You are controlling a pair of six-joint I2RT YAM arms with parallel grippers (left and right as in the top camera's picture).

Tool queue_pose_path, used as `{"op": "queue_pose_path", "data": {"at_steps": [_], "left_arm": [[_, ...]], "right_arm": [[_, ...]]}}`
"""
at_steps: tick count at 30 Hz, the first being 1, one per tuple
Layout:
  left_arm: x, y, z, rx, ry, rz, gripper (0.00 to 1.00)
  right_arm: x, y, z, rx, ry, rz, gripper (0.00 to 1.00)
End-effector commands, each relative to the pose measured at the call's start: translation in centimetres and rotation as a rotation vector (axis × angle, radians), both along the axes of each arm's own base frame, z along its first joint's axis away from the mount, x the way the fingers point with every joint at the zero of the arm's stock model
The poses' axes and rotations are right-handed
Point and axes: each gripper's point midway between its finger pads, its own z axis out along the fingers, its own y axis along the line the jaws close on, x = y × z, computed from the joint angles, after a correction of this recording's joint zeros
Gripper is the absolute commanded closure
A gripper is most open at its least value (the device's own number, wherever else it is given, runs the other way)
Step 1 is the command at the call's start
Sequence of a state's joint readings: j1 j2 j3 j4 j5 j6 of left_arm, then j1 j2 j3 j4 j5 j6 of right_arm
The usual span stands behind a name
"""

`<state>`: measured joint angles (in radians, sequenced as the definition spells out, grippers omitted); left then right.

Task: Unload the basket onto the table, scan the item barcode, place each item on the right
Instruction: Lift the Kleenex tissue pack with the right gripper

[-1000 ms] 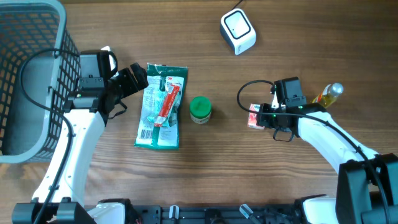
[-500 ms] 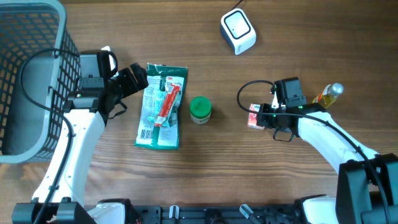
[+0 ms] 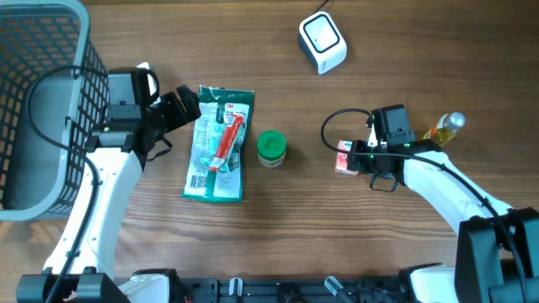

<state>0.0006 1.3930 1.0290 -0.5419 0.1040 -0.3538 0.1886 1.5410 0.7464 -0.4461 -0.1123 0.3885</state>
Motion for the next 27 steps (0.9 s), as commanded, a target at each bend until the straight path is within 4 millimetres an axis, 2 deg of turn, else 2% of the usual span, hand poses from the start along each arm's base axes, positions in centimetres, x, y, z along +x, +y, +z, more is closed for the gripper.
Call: {"op": "queue_pose_path", "data": {"at_steps": [1, 5, 11, 19, 27], "left_arm": [[0.4, 0.0, 1.2, -0.005, -0.033, -0.007, 0.0], [0.4, 0.0, 1.2, -0.005, -0.033, -0.007, 0.0], [0.4, 0.0, 1.2, -0.005, -0.033, -0.007, 0.0], [0.4, 0.0, 1.2, -0.005, -0.032, -0.007, 0.0], [0.4, 0.0, 1.2, -0.005, -0.032, -0.007, 0.0]], "right_arm": [[-0.4, 0.1, -0.6, 0.006, 0.021, -0.002, 0.47], [0.2, 0.3, -0.2, 0.02, -0.006, -0.001, 0.55], [0.6, 0.2, 1.3, 0.03, -0.049, -0.006, 0.55], [0.3, -0.2, 1.1, 0.01, -0.039, -0.014, 0.69], [-0.1, -0.4, 0.5, 0.003, -0.024, -0.033, 0.68]]}}
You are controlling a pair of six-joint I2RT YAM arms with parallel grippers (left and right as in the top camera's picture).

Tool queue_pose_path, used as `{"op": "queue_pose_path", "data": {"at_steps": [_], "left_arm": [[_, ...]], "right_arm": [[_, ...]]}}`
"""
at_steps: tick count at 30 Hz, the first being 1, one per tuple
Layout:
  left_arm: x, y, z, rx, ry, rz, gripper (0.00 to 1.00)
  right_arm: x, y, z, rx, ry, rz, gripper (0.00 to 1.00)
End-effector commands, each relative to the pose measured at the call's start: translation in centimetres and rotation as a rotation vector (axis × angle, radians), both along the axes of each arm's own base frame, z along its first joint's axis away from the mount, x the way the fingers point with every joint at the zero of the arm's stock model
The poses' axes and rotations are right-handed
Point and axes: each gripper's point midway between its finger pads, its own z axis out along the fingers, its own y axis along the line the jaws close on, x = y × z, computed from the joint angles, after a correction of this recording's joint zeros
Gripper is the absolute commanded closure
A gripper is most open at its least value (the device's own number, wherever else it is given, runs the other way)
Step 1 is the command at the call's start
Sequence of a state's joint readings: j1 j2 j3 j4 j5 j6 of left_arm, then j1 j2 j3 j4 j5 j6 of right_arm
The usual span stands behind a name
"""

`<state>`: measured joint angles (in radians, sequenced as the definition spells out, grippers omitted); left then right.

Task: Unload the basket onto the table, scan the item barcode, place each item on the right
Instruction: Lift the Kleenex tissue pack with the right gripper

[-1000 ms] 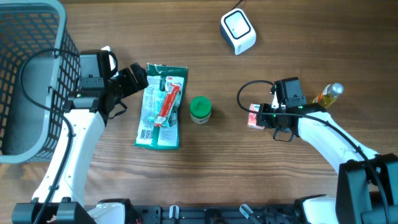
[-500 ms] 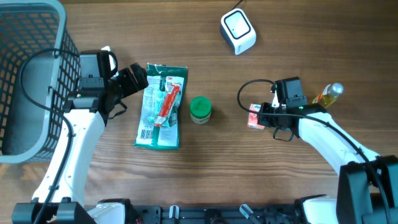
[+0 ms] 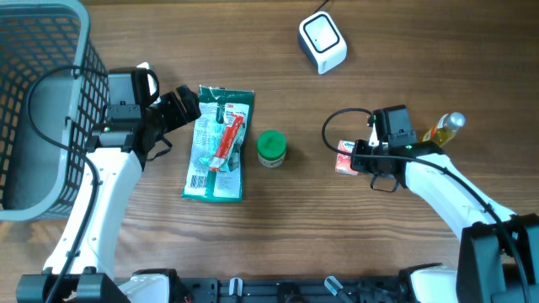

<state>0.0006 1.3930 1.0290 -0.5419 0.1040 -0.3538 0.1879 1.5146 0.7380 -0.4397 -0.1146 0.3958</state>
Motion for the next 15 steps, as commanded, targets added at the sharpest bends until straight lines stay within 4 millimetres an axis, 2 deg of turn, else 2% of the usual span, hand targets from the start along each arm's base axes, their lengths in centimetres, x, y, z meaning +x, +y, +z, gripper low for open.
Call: {"op": "queue_pose_path", "data": {"at_steps": [1, 10, 13, 15], "left_arm": [[0.4, 0.0, 1.2, -0.005, -0.032, -0.007, 0.0], [0.4, 0.0, 1.2, -0.005, -0.032, -0.007, 0.0], [0.4, 0.0, 1.2, -0.005, -0.032, -0.007, 0.0], [0.4, 0.0, 1.2, -0.005, -0.032, -0.007, 0.0]], "right_arm": [[-0.2, -0.5, -0.2, -0.003, 0.005, -0.037, 0.69], [-0.8, -0.3, -4.2, 0.002, 0.116, -0.082, 0.77], [-1.2, -0.4, -5.2, -0.002, 0.151, -0.095, 0.77], [-1.3, -0.4, -5.3, -0.004, 0.156, -0.096, 0.72]]}}
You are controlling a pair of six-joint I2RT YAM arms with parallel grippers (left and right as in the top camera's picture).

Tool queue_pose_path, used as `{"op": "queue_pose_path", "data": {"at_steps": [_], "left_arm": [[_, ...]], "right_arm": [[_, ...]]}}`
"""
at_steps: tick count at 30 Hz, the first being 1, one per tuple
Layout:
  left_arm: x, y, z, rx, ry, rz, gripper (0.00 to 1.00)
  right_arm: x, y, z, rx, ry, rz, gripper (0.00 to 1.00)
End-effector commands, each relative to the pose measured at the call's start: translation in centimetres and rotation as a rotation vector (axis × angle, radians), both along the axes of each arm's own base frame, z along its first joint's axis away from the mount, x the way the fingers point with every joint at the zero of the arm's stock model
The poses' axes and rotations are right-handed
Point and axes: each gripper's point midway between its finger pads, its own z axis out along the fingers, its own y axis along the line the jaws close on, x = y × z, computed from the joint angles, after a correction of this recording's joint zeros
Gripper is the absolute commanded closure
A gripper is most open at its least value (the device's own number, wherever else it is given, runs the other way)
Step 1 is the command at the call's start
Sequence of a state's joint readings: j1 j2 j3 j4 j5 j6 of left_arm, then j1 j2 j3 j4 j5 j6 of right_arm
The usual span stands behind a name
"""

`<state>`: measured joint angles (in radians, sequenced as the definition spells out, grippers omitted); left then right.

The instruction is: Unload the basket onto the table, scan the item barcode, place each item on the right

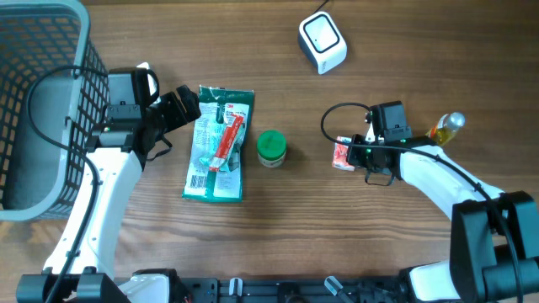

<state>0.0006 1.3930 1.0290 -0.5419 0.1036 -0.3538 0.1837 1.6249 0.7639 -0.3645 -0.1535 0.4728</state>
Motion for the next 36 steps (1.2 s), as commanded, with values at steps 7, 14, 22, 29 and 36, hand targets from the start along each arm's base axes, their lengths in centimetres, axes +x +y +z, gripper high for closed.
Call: {"op": "queue_pose_path", "data": {"at_steps": [7, 14, 22, 29, 36], "left_arm": [[0.4, 0.0, 1.2, -0.005, -0.032, -0.007, 0.0], [0.4, 0.0, 1.2, -0.005, -0.032, -0.007, 0.0], [0.4, 0.0, 1.2, -0.005, -0.032, -0.007, 0.0], [0.4, 0.0, 1.2, -0.005, -0.032, -0.007, 0.0], [0.4, 0.0, 1.2, -0.005, -0.032, -0.007, 0.0]], "right_arm": [[-2.7, -1.2, -3.5, -0.057, 0.127, -0.029, 0.92], [-2.2, 0.4, -0.5, 0.028, 0.051, 0.045, 0.96], [-3.0, 6.2, 11.3, 0.393, -0.21, 0.236, 0.96], [-5.7, 9.3, 16.3, 0.639, -0.255, 0.387, 0.96], [-8.0, 11.1, 18.9, 0.829, -0.229, 0.503, 0.96]]}}
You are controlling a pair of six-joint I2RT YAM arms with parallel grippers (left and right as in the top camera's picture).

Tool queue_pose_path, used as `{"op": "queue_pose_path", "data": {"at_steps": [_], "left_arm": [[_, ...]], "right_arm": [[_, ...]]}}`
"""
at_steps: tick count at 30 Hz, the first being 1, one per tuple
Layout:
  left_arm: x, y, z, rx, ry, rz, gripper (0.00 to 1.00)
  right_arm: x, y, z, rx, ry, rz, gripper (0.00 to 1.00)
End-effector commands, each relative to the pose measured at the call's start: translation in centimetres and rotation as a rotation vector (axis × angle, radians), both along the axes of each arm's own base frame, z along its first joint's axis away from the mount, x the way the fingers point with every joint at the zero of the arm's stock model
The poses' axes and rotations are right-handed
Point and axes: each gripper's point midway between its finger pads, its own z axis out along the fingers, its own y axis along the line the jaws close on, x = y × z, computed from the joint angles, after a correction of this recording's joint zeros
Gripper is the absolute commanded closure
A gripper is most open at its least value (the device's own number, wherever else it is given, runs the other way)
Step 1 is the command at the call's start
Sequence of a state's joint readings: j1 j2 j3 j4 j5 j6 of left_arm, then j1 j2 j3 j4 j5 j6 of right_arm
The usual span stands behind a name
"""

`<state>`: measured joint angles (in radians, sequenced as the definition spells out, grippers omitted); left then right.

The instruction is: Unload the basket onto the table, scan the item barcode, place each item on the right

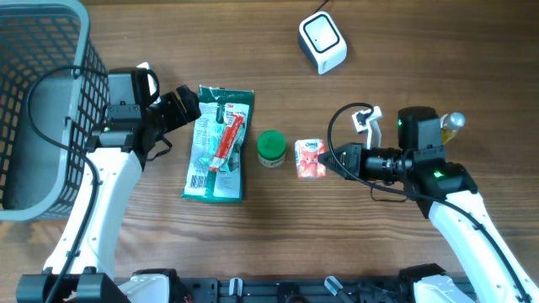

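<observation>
A small red-and-white packet (310, 160) sits at the middle of the table, just right of the green-lidded jar (270, 148). My right gripper (328, 159) reaches in from the right and is shut on the packet's right edge. The white barcode scanner (322, 42) stands at the back, well above the packet. My left gripper (178, 107) rests by the top left corner of a green flat package (218, 143), with its fingers apart and nothing between them.
A grey wire basket (42, 101) fills the far left. A yellow bottle (446, 126) lies at the right, behind the right arm. Cables loop around both wrists.
My right gripper and the red-and-white packet have moved left, from about mid-right to beside the green-lidded jar. The right wrist has turned and now lies level along the table. The left arm is unchanged.
At first my right gripper was down over the packet at the right of the table, and it stayed there through the following two moments with only a small shift left. Now the packet is held next to the jar. The left arm never moved.
</observation>
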<state>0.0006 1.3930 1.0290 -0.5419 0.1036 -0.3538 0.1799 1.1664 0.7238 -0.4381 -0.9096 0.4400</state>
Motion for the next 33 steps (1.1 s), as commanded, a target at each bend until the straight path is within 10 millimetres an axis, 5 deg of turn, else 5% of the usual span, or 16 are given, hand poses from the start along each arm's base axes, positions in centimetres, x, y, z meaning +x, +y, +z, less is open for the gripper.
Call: {"op": "queue_pose_path", "data": {"at_steps": [1, 7, 15, 26, 33], "left_arm": [[0.4, 0.0, 1.2, -0.005, -0.032, -0.007, 0.0], [0.4, 0.0, 1.2, -0.005, -0.032, -0.007, 0.0], [0.4, 0.0, 1.2, -0.005, -0.032, -0.007, 0.0], [0.4, 0.0, 1.2, -0.005, -0.032, -0.007, 0.0], [0.4, 0.0, 1.2, -0.005, -0.032, -0.007, 0.0]], "right_arm": [[-2.0, 1.6, 2.9, 0.156, -0.028, 0.142, 0.96], [-3.9, 2.4, 6.4, 0.338, -0.056, 0.291, 0.96], [-4.4, -0.8, 9.7, 0.522, -0.105, 0.339, 0.96], [-3.8, -2.1, 9.8, 0.523, -0.098, 0.271, 0.96], [-5.7, -2.0, 13.0, 0.502, -0.162, 0.295, 0.96]]}}
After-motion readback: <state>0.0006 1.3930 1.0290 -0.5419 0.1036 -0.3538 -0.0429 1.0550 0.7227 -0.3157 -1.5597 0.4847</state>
